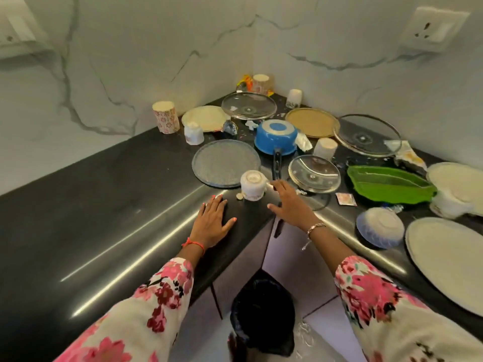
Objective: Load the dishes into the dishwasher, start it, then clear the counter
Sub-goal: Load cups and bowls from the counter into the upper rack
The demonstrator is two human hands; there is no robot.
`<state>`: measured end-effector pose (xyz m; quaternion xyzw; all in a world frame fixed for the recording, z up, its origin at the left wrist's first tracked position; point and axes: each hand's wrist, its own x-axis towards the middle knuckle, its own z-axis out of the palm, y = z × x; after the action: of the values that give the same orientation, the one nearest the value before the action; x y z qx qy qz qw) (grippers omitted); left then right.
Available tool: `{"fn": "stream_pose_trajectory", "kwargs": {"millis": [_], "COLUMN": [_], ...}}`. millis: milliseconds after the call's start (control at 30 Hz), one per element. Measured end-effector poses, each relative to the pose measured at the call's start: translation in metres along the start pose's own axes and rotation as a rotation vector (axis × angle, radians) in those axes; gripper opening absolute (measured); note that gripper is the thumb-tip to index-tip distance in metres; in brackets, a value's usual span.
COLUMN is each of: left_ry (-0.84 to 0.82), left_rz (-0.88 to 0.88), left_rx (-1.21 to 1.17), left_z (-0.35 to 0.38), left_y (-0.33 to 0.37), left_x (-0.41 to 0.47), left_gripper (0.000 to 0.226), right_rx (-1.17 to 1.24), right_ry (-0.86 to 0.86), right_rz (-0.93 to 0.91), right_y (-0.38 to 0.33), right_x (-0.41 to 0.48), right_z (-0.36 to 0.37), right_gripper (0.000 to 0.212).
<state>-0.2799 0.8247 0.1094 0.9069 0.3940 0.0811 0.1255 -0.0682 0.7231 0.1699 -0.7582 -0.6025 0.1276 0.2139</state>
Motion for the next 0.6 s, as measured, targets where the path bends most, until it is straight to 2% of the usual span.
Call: {"fn": "stream_pose_trajectory", "kwargs": {"millis": [133,233,367,467,600], "left_ry": [0.009,0.016,0.042,0.039,0.028], "left_rz": [-0.009,-0.003,-0.009,-0.002,-0.007], "left_rx": [0.006,0.006,-0.036,-0.032,-0.022], "left_z": [0.003,0.008,0.010,0.011,0.010], "left_y": [-0.010,-0.012,-0.016,-0.017,-0.016], "left_x": [0.027,0.028,0.029,0.030,0.032], "left_gripper": [0.091,0.085,0.082,0.081,0.082], "right_rx": [0.119,0.107,-0.014,-0.020,-0.028], "right_ry": [-0.069,-0.277,-0.474,-0.499,-0.451], "right_rz": [-0.109,-0.136,-0.134,-0.110,-0.101], "right_y": [0.000,-0.006,-0.011,-0.011,-0.013], "right_x": [0.059,0.089,0.113,0.116,0.111], "right_z": [-0.012,-0.015,-0.011,-0.007,-0.004], "right_gripper": [0.070,0.082,0.078,0.076,0.076]}}
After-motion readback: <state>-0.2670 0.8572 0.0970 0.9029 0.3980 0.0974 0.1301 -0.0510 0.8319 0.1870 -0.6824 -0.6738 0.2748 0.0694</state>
